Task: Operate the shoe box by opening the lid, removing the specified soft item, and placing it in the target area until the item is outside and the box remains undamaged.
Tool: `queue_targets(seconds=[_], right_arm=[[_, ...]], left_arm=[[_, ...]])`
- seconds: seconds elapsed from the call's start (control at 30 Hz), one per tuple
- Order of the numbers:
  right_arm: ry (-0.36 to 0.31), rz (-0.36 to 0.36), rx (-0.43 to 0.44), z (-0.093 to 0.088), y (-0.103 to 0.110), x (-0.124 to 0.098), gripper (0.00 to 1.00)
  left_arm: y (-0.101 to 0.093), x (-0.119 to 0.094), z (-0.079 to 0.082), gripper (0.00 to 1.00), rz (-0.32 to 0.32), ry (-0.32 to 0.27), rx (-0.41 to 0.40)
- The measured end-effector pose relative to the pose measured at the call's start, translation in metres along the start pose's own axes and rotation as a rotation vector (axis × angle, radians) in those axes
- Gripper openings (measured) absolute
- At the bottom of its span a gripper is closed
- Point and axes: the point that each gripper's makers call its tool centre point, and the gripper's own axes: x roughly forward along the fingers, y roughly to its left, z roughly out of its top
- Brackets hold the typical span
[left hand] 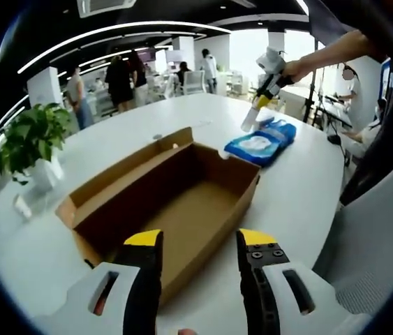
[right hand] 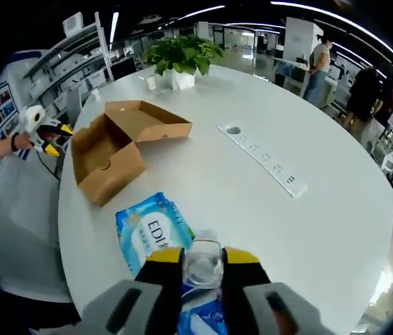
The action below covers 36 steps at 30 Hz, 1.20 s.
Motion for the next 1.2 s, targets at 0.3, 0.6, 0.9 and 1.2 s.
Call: queue_targets(seconds=[0.3, 0.6, 0.9, 1.2], right_arm=[[0.046, -0.010, -0.043, -0.008, -0.007, 0.006, 0.16], [0.096, -0.011, -0.095, -0.013, -0.011, 0.014, 0.16], [0.148, 0.009, -0.159, -0.017, -0.010, 0.024, 0.16], [0.207, 0.036, -0.234, -0.020, -0.009, 0.028, 0.16]], left_arm=[[0.000, 0.003, -0.001, 0.43, -0.006, 0.007, 0.001], [0.002, 0.004, -0.005, 0.43, -0.008, 0.013, -0.004], [0.001, 0.004, -0.008, 0.42, -0.008, 0.015, -0.009], [0.002, 0.004, -0.008, 0.42, -0.008, 0.014, -0.008]])
